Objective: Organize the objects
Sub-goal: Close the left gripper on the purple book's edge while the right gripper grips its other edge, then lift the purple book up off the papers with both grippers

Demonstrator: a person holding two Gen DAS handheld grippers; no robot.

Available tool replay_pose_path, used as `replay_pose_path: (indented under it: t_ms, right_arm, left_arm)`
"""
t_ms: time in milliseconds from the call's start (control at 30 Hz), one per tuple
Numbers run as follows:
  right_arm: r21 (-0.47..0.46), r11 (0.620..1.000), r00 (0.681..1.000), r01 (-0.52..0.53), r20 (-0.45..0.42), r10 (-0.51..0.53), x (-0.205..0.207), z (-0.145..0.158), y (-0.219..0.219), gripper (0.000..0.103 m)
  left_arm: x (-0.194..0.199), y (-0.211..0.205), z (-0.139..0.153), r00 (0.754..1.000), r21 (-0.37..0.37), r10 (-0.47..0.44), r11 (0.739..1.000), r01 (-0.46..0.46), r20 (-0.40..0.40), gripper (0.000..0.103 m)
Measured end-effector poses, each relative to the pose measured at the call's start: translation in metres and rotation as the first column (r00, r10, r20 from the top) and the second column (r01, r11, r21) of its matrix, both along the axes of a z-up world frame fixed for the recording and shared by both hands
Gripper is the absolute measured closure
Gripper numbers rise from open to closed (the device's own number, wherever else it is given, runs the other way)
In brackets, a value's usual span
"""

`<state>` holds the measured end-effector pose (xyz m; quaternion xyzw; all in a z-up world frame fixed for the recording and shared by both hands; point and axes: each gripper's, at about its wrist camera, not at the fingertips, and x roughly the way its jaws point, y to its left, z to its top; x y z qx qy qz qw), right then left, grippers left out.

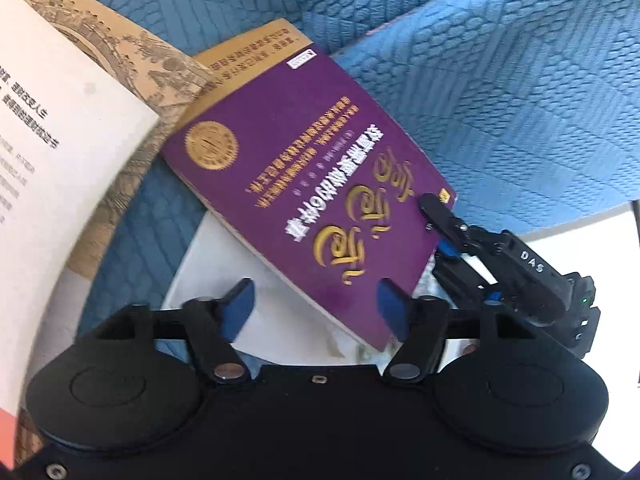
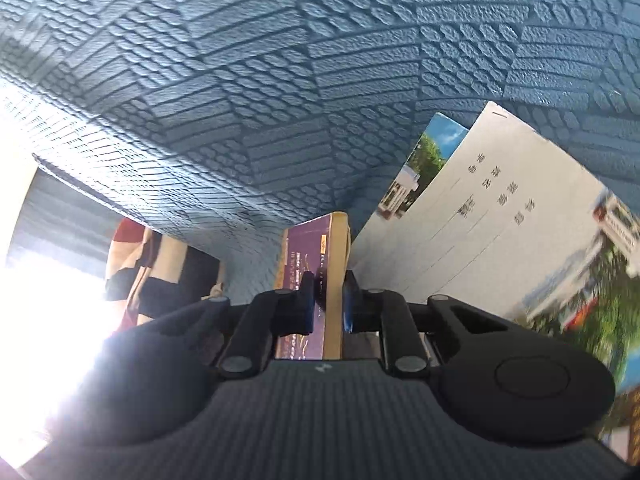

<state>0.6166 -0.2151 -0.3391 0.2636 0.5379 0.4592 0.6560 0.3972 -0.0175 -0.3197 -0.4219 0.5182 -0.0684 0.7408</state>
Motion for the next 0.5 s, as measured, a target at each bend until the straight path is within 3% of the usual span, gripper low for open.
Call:
replay_pose_path:
  t_ms: [167, 333, 500]
  right_arm:
    - [0.025, 0.999, 1.000, 0.023, -0.001, -0.023, -0.019, 0.015, -0.003, 0.091]
    - [0.020, 0.999, 0.999, 0.037, 0.033, -0.038, -0.041, 0.033, -0.009, 0.092]
    - [-0.005, 0.996, 0.996, 0.086, 0.026, -0.086, -0.064, 0.040, -0.018, 0.092]
  left_arm:
    - [-0.013, 0.003, -0.007, 0.999, -0.175, 0.051, 0.983, -0.052, -0.006, 0.025]
    - [-0.026, 0.000, -0.018, 0.997, -0.275, 0.069, 0.958, -0.075, -0.033, 0.024]
    - [-0.043, -0.001, -0.035, 0.990, -0.412, 0.110, 0.901, -0.135, -0.084, 0.030]
